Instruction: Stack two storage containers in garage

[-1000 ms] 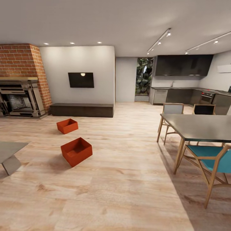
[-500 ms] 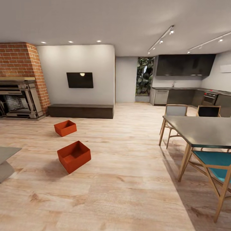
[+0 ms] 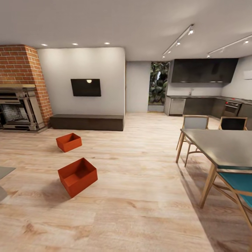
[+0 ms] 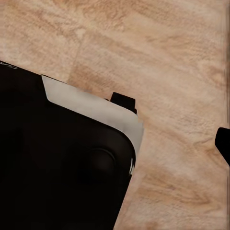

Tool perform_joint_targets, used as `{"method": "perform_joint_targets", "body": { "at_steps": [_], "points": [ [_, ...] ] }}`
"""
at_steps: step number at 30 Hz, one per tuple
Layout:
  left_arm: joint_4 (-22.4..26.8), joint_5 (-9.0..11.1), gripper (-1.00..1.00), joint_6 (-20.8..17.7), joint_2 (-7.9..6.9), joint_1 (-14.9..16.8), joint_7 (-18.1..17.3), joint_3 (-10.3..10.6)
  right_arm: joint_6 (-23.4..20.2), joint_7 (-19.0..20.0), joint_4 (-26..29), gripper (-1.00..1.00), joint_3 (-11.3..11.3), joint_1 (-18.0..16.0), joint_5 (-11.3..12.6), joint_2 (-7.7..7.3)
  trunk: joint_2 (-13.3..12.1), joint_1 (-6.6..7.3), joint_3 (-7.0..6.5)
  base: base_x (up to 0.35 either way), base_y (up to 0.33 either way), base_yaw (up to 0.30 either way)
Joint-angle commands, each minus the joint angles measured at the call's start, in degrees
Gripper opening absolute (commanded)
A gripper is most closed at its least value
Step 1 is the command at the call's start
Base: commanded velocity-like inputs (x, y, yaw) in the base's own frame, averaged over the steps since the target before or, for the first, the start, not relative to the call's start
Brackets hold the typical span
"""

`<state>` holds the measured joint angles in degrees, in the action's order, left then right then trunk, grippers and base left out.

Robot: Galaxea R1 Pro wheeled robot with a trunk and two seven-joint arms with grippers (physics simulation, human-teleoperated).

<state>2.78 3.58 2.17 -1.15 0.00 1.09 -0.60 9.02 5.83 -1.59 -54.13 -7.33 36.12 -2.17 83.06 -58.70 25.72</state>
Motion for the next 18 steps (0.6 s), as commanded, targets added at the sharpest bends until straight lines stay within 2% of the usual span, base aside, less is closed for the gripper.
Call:
{"method": "perform_joint_targets", "body": {
  "at_steps": [1,18],
  "points": [
    [0.0,0.4,1.0,0.1,0.01,0.0,0.1,0.0,0.3,0.4,-0.2,1.0,-0.4,0.0,0.6,0.0,0.0,-0.03,0.05,0.324,0.0,0.0],
    [0.0,0.4,1.0,0.3,0.28,0.0,0.1,-0.2,0.3,0.4,-0.2,1.0,-0.3,-0.1,0.4,0.06,0.0,-0.03,0.05,0.324,0.0,0.0]
  ]
}}
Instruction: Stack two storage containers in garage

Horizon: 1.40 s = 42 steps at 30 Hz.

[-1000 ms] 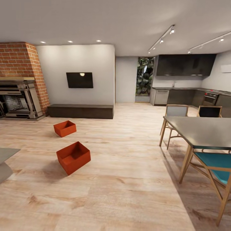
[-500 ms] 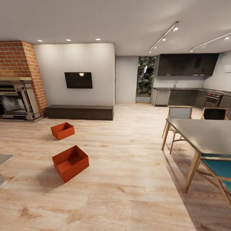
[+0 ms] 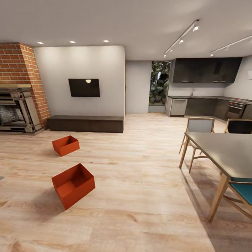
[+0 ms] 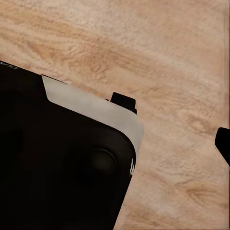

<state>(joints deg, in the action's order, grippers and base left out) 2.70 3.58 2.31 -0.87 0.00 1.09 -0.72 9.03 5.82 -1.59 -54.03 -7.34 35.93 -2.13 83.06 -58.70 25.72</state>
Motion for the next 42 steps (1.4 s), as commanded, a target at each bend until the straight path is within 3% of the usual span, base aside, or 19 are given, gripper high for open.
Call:
{"method": "perform_joint_targets", "body": {
  "at_steps": [1,42],
  "points": [
    [0.0,0.4,1.0,0.1,0.03,0.0,0.1,0.0,0.3,0.4,-0.2,1.0,-0.4,0.0,0.6,0.01,0.0,-0.03,0.05,0.324,0.0,0.0],
    [0.0,0.3,1.0,0.2,0.08,0.0,0.1,-0.1,0.4,0.3,-0.1,1.0,-0.2,-0.1,0.7,-0.06,0.0,-0.03,0.05,0.324,0.0,0.0]
  ]
}}
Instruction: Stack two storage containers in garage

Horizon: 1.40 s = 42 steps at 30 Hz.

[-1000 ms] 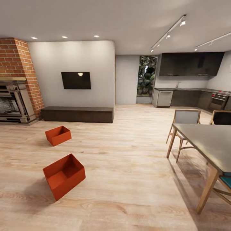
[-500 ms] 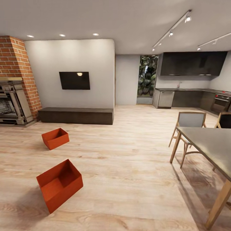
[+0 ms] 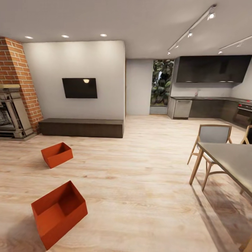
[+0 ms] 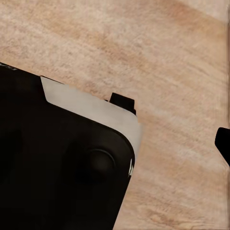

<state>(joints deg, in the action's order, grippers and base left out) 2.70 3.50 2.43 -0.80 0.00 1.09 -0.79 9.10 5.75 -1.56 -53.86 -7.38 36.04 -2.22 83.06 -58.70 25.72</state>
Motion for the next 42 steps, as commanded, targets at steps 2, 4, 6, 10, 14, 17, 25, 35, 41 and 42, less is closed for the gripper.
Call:
{"method": "perform_joint_targets", "body": {
  "at_steps": [2,4,6,10,14,17,25,35,41,42],
  "points": [
    [0.0,0.4,1.0,0.1,0.01,0.0,0.1,-0.1,0.3,0.4,-0.2,1.0,-0.4,0.0,0.6,0.02,0.0,-0.03,0.05,0.323,0.0,0.042],
    [0.0,0.4,1.0,0.1,-0.01,0.0,0.1,-0.1,0.3,0.4,-0.1,1.0,-0.4,0.0,0.6,0.02,0.0,-0.03,0.05,0.226,0.0,0.212],
    [0.1,0.4,1.0,0.4,-0.06,0.0,0.1,-0.1,0.3,0.4,-0.1,1.0,-0.4,-0.1,0.6,0.02,0.0,-0.03,0.05,0.109,0.0,0.25],
    [0.0,0.4,1.0,0.7,-0.08,0.0,0.1,-0.1,0.3,0.4,-0.2,1.0,-0.4,0.0,0.6,0.02,0.0,-0.03,0.05,0.023,0.0,0.27],
    [0.0,0.4,1.0,0.8,-0.08,0.0,0.1,-0.1,0.4,0.4,-0.2,1.0,-0.4,-0.1,0.6,0.01,0.0,-0.03,0.05,0.005,0.0,0.275],
    [0.0,0.4,1.0,0.8,-0.14,0.0,0.1,-0.1,0.3,0.4,-0.2,1.0,-0.4,-0.1,0.6,-0.01,0.0,-0.03,0.05,0.001,0.0,0.275],
    [0.0,0.5,1.0,0.8,-0.1,0.0,0.1,-0.1,0.4,0.4,-0.2,1.0,-0.4,0.0,0.6,-0.04,0.0,-0.03,0.05,0.083,0.0,0.276],
    [0.0,0.5,1.0,0.8,-0.09,0.0,0.1,-0.1,0.4,0.4,-0.2,1.0,-0.4,0.0,0.6,-0.05,0.0,-0.03,0.05,0.304,0.0,0.275],
    [0.0,0.5,1.0,0.8,-0.08,0.0,0.1,-0.1,0.4,0.4,-0.2,1.0,-0.4,0.0,0.6,-0.05,0.0,-0.03,0.05,0.32,0.0,0.275],
    [0.0,0.5,1.0,0.8,-0.08,0.0,0.1,-0.1,0.4,0.4,-0.2,1.0,-0.4,0.0,0.6,-0.06,0.0,-0.03,0.05,0.32,0.0,0.275]
  ]
}}
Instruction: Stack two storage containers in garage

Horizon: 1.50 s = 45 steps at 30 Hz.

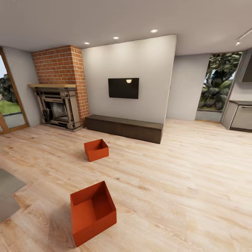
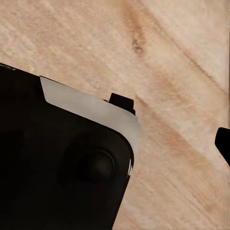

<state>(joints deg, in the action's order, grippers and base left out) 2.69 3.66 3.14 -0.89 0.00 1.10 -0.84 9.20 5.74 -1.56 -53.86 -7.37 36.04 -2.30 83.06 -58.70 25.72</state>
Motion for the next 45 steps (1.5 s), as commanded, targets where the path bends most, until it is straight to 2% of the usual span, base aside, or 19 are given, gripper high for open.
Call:
{"method": "perform_joint_targets", "body": {
  "at_steps": [1,28,40,45],
  "points": [
    [0.0,0.4,1.0,0.1,0.01,0.0,0.0,0.0,0.3,0.4,-0.2,1.0,-0.4,0.0,0.6,0.02,0.0,-0.03,0.05,0.32,0.0,0.275],
    [0.0,0.4,1.0,0.1,0.01,0.0,0.0,0.0,0.3,0.4,-0.1,1.0,-0.4,0.0,0.6,0.02,0.0,-0.03,0.05,0.316,-0.023,0.275],
    [0.0,0.4,1.0,0.1,-0.05,0.0,0.0,0.0,0.3,0.4,-0.2,1.0,-0.4,0.0,0.6,0.02,0.0,-0.03,0.05,0.22,-0.139,0.271],
    [0.0,0.4,1.0,0.1,-0.07,0.0,0.1,0.0,0.3,0.4,-0.2,1.0,-0.4,0.0,0.6,0.02,0.0,-0.03,0.05,0.084,-0.03,0.074]
  ]
}}
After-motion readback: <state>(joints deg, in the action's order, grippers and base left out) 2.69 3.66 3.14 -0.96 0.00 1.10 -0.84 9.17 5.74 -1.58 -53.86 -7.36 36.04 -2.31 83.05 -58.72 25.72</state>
